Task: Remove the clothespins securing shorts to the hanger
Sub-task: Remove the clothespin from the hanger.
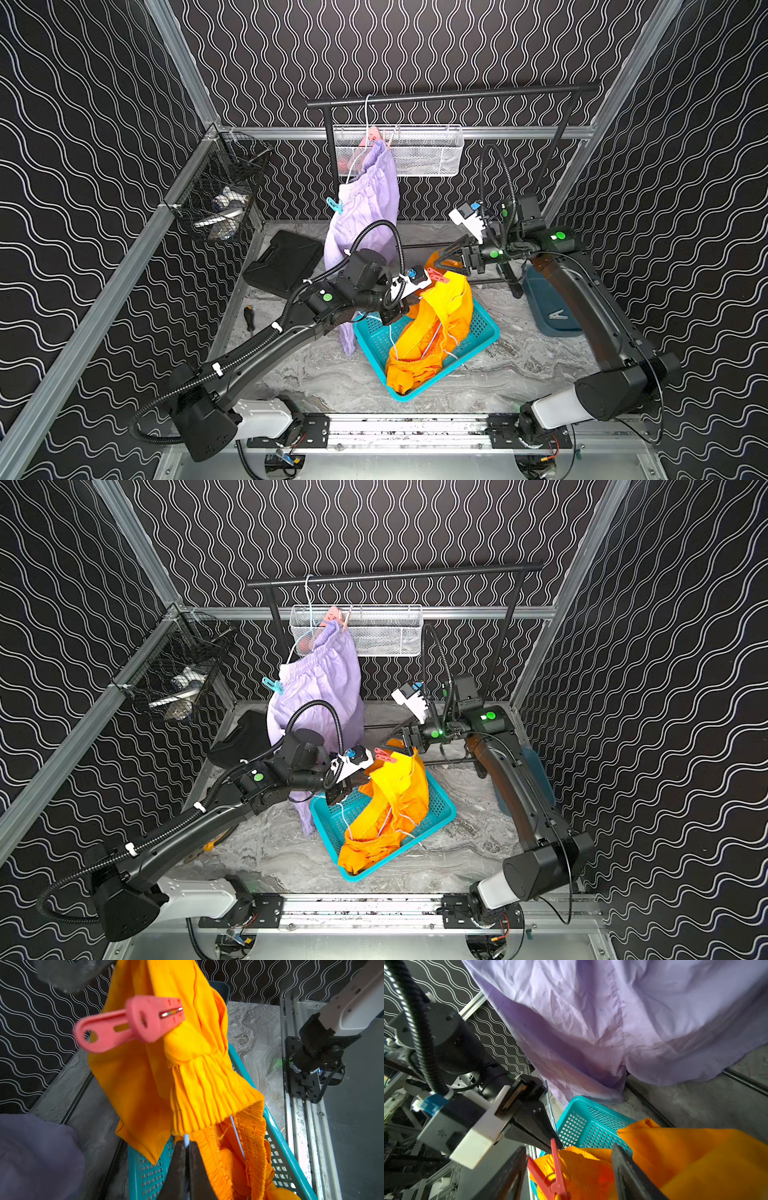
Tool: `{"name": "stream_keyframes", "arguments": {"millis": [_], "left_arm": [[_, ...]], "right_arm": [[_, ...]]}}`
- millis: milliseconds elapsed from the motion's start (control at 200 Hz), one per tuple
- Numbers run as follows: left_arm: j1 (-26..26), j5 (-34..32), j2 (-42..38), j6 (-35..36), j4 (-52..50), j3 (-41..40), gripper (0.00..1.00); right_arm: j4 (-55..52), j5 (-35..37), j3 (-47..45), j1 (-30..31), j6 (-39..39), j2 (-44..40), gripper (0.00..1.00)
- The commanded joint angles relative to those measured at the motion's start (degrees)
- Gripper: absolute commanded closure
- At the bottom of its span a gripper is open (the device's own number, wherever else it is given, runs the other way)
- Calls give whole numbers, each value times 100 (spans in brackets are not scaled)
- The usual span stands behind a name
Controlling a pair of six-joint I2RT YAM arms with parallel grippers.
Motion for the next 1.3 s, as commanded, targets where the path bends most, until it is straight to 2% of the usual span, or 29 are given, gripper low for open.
{"name": "stream_keyframes", "arguments": {"millis": [0,440,846,1296], "left_arm": [[-9,243,60,407,-456,-3,100],[-13,250,89,572,-479,-11,100],[-11,303,174,590,-566,88,100],[-6,292,174,573,-560,74,100]], "right_arm": [[-223,-210,136,76,-297,84,33],[-22,-490,-494,120,-314,-308,32],[-217,-128,-470,315,-473,-233,33],[-188,-182,-442,331,-492,-188,52]]}}
